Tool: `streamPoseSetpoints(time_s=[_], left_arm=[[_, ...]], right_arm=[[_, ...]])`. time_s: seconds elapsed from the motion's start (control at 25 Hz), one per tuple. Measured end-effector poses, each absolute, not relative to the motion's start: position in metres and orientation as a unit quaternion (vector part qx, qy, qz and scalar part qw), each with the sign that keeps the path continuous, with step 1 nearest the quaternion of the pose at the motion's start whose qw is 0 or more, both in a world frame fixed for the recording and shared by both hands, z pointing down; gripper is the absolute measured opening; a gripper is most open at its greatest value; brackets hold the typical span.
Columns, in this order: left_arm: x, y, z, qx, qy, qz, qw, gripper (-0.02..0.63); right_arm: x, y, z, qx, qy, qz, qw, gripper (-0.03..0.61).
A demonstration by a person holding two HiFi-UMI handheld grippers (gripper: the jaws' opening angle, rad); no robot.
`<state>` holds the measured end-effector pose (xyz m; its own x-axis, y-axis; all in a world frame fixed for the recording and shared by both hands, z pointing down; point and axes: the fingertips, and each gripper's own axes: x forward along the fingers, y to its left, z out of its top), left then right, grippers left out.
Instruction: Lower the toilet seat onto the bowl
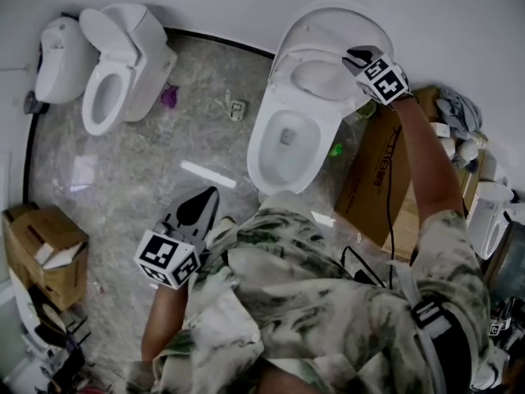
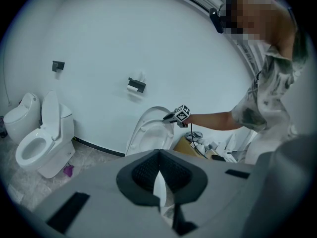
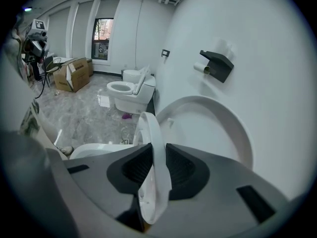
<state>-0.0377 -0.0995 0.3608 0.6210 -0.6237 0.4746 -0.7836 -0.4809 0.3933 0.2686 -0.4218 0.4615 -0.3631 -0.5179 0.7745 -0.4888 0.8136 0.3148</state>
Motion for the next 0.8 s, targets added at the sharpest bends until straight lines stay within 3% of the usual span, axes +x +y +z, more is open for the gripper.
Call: streamPoseSetpoints(time_s=[0.8], left_arm=[[-0.047, -0.079, 0.358, 0.853, -0.409, 0.134, 0.296, 0.021]], right_arm=[[0.256, -0.387, 0.463, 0.296, -0.819, -0.026, 0.490, 0.103]])
